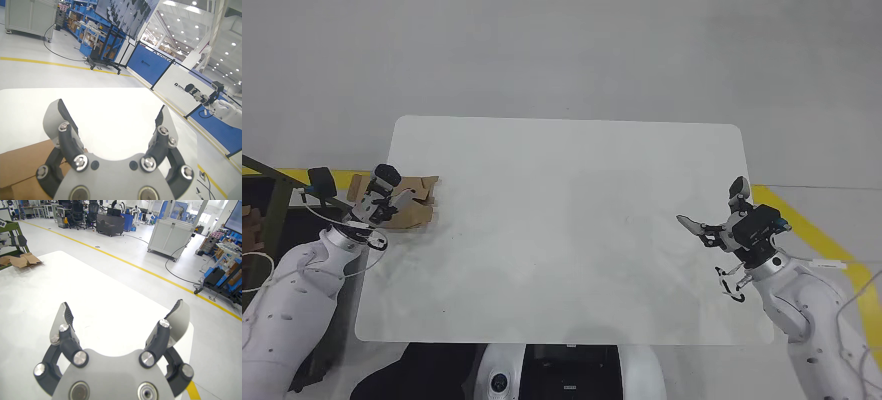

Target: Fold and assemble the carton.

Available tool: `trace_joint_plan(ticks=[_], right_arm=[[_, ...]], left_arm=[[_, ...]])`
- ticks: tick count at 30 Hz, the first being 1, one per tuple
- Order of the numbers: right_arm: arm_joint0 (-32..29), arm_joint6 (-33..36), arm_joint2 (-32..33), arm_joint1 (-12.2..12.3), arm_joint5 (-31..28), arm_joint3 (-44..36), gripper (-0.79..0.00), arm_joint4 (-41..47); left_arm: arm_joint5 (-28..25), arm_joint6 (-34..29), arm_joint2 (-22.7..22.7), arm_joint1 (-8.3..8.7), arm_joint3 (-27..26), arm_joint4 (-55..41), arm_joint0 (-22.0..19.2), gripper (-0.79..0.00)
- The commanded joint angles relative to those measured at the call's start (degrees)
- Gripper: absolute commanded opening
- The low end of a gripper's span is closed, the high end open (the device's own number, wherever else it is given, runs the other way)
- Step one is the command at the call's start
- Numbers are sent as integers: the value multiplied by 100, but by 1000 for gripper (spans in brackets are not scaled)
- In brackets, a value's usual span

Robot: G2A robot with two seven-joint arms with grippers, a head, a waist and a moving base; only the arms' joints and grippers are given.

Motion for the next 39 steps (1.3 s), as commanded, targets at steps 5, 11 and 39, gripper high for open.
trace_joint_plan(ticks=[5,11,39], right_arm=[[0,0,0,0,0,0,0,0],[0,0,0,0,0,0,0,0],[0,0,0,0,0,0,0,0]], left_arm=[[0,0,0,0,0,0,0,0],[0,-834,-132,30,253,-1097,-96,0],[1397,-6638,-538,274,2461,-5305,-2009,0]])
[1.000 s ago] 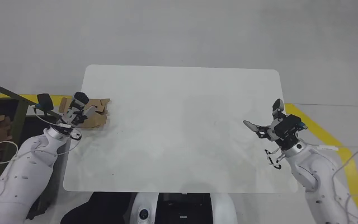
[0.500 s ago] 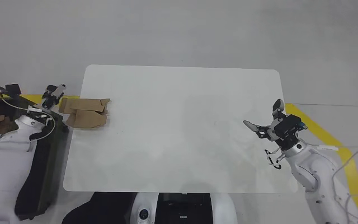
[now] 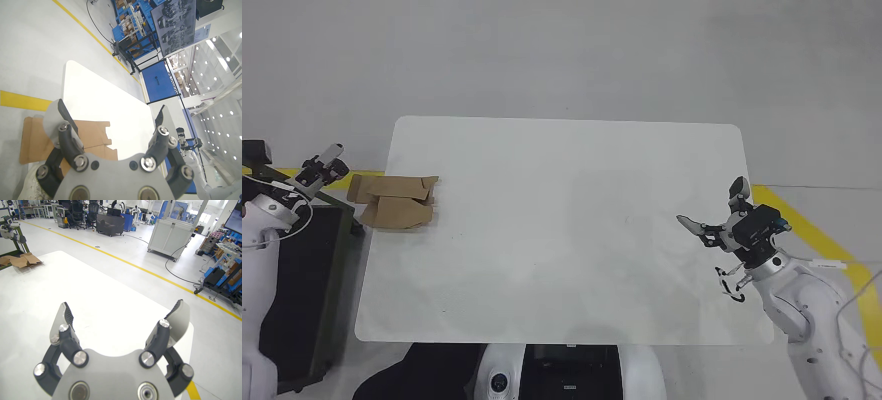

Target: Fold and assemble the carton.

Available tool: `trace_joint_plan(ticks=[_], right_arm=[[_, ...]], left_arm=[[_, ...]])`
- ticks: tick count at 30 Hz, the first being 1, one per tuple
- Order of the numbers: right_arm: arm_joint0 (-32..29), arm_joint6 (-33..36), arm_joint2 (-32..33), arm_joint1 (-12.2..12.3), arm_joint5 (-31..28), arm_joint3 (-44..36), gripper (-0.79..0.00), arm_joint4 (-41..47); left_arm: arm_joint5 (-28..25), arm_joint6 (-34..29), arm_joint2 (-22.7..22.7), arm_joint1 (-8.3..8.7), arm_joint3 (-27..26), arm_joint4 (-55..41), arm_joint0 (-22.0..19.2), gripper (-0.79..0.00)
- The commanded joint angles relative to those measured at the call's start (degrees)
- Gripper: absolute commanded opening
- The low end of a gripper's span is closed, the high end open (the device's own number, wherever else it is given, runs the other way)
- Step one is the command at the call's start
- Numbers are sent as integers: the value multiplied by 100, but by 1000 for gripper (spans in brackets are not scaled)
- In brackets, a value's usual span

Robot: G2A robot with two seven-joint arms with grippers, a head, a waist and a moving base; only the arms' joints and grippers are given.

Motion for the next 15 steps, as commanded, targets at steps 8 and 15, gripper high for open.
trace_joint_plan(ticks=[8,15], right_arm=[[0,0,0,0,0,0,0,0],[0,0,0,0,0,0,0,0]], left_arm=[[0,-2,0,0,0,0,-1,0],[939,-410,-230,97,86,-127,-126,0]])
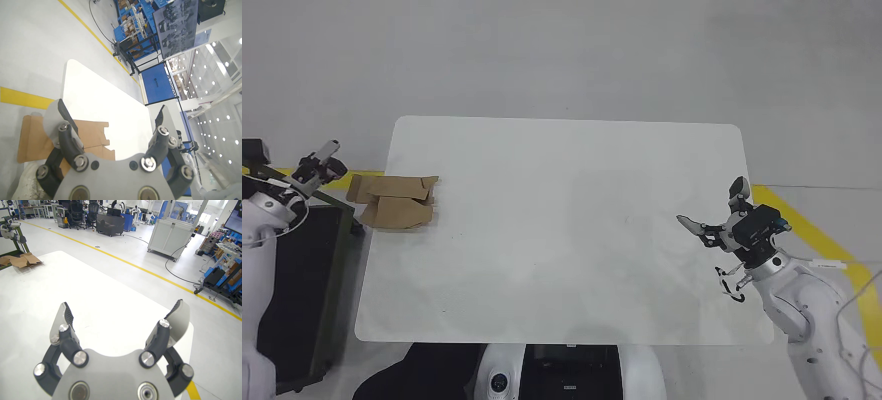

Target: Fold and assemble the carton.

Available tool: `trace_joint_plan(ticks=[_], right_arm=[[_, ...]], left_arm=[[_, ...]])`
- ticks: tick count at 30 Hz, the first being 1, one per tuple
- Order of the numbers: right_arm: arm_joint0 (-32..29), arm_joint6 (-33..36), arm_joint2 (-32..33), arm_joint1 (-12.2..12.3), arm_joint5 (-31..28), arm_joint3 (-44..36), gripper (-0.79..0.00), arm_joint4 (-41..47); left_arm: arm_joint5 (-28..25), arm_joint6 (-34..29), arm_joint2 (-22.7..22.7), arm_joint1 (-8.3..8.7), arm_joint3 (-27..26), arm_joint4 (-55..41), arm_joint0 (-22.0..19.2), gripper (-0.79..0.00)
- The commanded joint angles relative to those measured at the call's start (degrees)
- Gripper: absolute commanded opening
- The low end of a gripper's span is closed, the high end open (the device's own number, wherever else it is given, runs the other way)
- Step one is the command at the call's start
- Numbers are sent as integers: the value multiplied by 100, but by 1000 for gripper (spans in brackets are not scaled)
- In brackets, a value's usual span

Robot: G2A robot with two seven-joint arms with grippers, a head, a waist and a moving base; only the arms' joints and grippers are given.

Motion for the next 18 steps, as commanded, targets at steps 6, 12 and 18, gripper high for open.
trace_joint_plan(ticks=[6,12,18], right_arm=[[0,0,0,0,0,0,0,0],[0,0,0,0,0,0,0,0],[0,0,0,0,0,0,0,0]], left_arm=[[809,-315,-323,179,670,242,-539,0],[1185,-226,-158,132,1384,421,-1076,0],[1350,-2,214,-49,2023,710,-1502,0]])
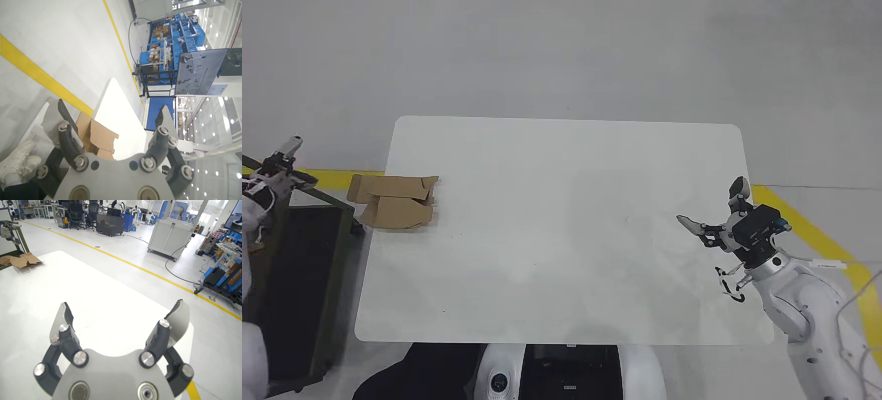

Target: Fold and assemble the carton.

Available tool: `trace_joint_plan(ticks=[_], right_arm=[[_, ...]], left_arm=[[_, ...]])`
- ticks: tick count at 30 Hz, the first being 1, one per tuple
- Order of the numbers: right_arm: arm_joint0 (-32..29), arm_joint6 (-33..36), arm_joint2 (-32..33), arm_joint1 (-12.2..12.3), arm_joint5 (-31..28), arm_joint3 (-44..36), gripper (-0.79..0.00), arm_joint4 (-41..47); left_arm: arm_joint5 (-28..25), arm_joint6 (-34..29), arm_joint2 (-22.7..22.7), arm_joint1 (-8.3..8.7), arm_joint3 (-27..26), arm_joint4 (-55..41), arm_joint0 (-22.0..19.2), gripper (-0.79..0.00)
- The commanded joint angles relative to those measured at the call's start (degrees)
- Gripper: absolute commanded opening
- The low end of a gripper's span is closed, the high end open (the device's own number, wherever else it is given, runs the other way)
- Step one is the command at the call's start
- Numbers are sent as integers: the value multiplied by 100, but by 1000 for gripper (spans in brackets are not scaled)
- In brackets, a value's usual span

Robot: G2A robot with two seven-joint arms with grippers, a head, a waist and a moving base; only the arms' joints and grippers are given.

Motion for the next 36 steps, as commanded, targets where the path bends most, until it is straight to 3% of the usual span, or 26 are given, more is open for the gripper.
trace_joint_plan(ticks=[1,8,14,32,33,35,36], right_arm=[[0,0,0,0,0,0,0,0],[0,0,0,0,0,0,0,0],[0,0,0,0,0,0,0,0],[0,0,0,0,0,0,0,0],[0,0,0,0,0,0,0,0],[0,0,0,0,0,0,0,0],[0,0,0,0,0,0,0,0]], left_arm=[[43,167,127,-67,216,119,-110,0],[224,421,441,-275,705,418,-378,0],[376,174,540,-414,965,371,-459,0],[761,68,729,-668,1114,480,-465,0],[760,66,729,-673,1117,480,-471,-68],[748,43,734,-683,1112,483,-481,-397],[748,34,735,-689,1112,481,-487,-456]])
